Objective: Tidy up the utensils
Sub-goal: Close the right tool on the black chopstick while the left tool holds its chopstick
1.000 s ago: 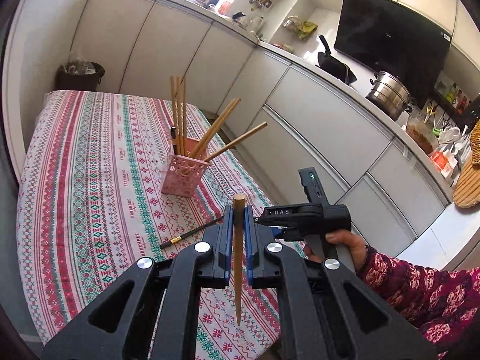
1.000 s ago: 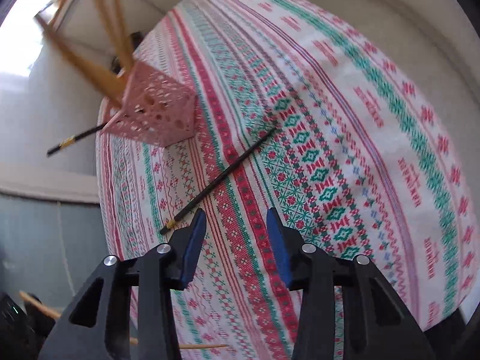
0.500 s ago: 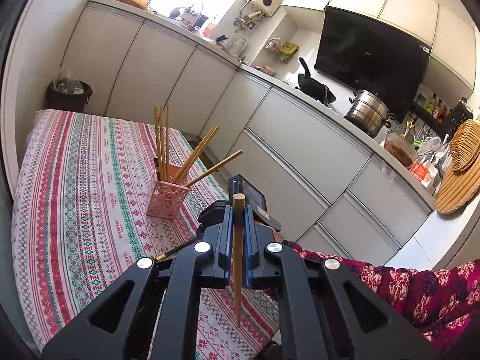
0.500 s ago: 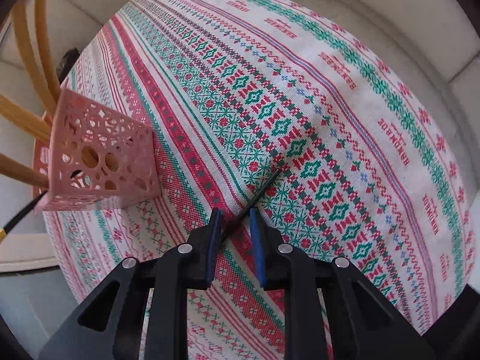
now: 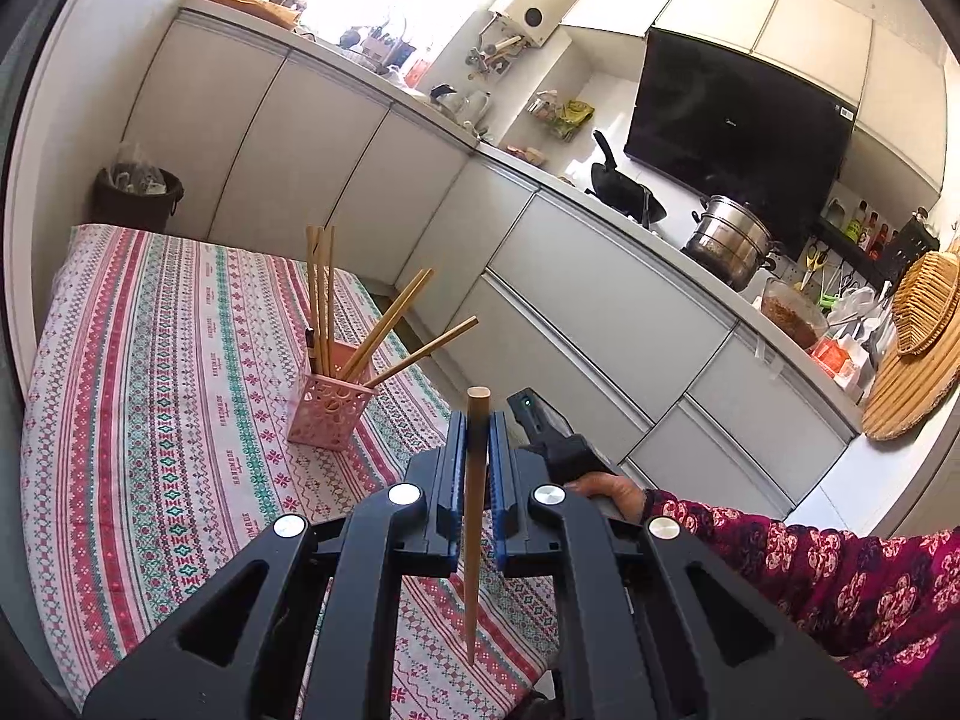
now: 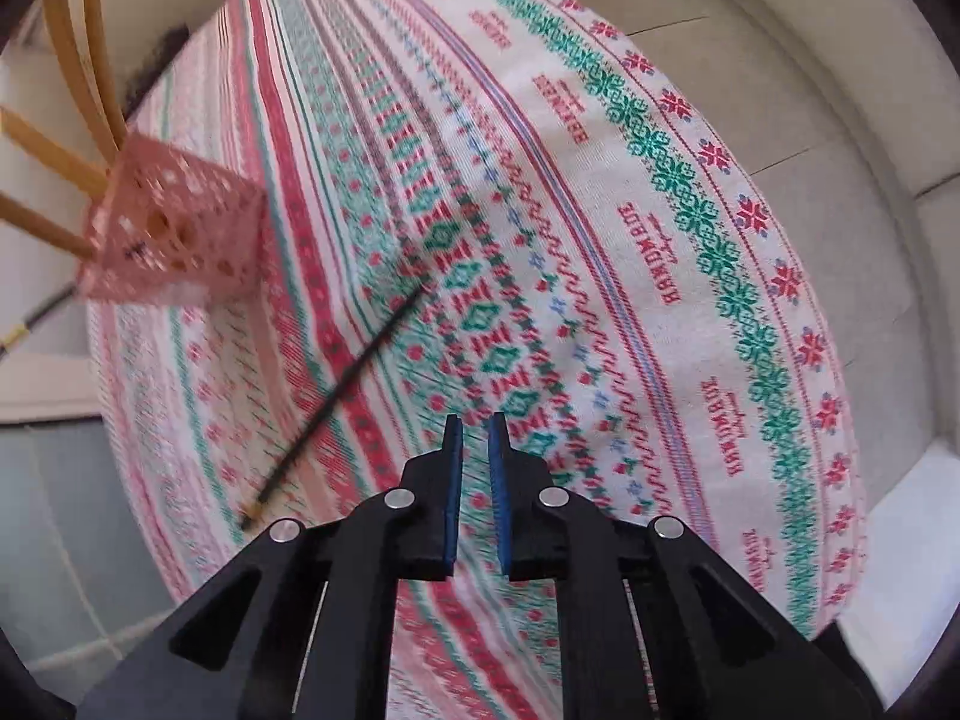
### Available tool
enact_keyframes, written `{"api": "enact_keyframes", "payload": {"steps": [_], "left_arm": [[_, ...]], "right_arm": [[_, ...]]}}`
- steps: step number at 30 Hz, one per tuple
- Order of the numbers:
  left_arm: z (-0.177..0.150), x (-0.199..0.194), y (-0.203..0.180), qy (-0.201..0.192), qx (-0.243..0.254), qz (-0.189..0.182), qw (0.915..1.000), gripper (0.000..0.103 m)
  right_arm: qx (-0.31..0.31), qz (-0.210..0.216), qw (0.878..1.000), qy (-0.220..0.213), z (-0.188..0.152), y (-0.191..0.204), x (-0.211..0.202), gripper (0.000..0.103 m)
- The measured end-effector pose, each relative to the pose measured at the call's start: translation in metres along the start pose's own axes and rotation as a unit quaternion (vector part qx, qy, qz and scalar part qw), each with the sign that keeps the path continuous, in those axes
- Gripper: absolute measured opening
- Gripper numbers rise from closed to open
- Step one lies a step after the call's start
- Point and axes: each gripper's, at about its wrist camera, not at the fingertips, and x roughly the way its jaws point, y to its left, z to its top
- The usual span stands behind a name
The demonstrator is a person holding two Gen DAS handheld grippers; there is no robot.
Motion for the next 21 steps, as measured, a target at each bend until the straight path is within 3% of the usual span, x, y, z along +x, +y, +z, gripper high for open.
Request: {"api": "enact_keyframes", "payload": {"steps": [2,4,8,9,13,16,19,21], "left_arm": [[0.0,0.001,-0.001,0.001,0.002,0.002,1.0,0.006],[-0.001,0.001,-0.001,0.001,0.002,0.004,1.0,0.006],[0.0,-0.002,0.002,-0.002,-0.003,0.005,1.0,0.006],[0.0,-0.002,0.002,-0.002,-0.003,0.005,1.0,0.006],[0.001,-0.003,0.003,-0.004,-0.003,0.005,1.0,0.007],[0.002,-0.005,0.004,-0.008,-0.004,0.002,1.0,0.007],[0.003,-0.005,0.004,-0.01,-0.005,-0.002,0.9999,0.007],[0.003,-0.006,0.004,-0.011,-0.007,-0.002,0.9999,0.007]], "right_arm": [[0.03,0.055,0.998,0.005,0.003,0.006,0.002,0.039],[0.032,0.051,0.998,-0.007,0.007,0.027,0.009,0.04],[0.036,-0.016,0.999,-0.001,0.014,0.046,0.035,0.04],[0.031,-0.027,0.999,-0.019,0.015,0.051,0.034,0.041],[0.015,-0.086,0.996,-0.029,0.02,0.079,0.045,0.038],[-0.039,-0.164,0.984,-0.055,0.013,0.105,0.051,0.02],[-0.118,-0.188,0.972,-0.073,-0.001,0.119,0.054,0.017],[-0.156,-0.189,0.968,-0.054,-0.008,0.115,0.051,0.013]]}}
